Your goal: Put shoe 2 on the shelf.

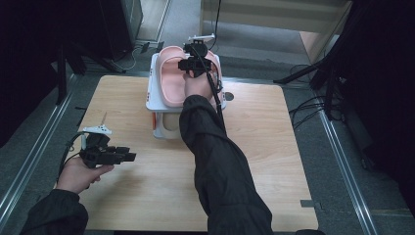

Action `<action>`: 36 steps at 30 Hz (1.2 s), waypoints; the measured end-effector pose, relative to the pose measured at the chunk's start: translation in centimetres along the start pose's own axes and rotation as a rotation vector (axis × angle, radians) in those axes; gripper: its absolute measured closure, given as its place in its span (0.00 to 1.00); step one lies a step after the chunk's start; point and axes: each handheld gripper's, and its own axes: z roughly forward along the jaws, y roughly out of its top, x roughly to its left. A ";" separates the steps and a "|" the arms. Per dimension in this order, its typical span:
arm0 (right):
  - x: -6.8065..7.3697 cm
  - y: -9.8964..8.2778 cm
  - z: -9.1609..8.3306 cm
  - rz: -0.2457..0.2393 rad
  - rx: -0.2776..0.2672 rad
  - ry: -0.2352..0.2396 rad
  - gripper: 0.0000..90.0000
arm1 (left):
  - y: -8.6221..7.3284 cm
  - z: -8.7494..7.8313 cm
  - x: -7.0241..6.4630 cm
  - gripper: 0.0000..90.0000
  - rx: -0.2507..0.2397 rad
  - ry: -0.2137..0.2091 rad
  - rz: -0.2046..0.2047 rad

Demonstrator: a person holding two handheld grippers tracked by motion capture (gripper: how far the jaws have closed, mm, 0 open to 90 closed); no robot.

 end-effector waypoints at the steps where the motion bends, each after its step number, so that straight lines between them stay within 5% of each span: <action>1: -0.1 0.0 0.0 0.003 0.004 0.010 0.61 | 0.0 0.0 0.0 0.58 0.000 0.000 0.000; 19: -1.3 -2.3 -3.5 -0.091 0.024 0.116 0.57 | 0.0 0.1 0.0 0.58 0.010 0.015 0.001; 25: -1.8 -3.7 -5.4 -0.165 0.018 0.171 0.58 | 0.1 0.3 0.0 0.57 0.013 0.016 -0.004; 36: -2.9 -6.7 -8.9 -0.213 0.021 0.294 0.53 | 0.3 0.6 -0.1 0.52 0.020 0.012 -0.005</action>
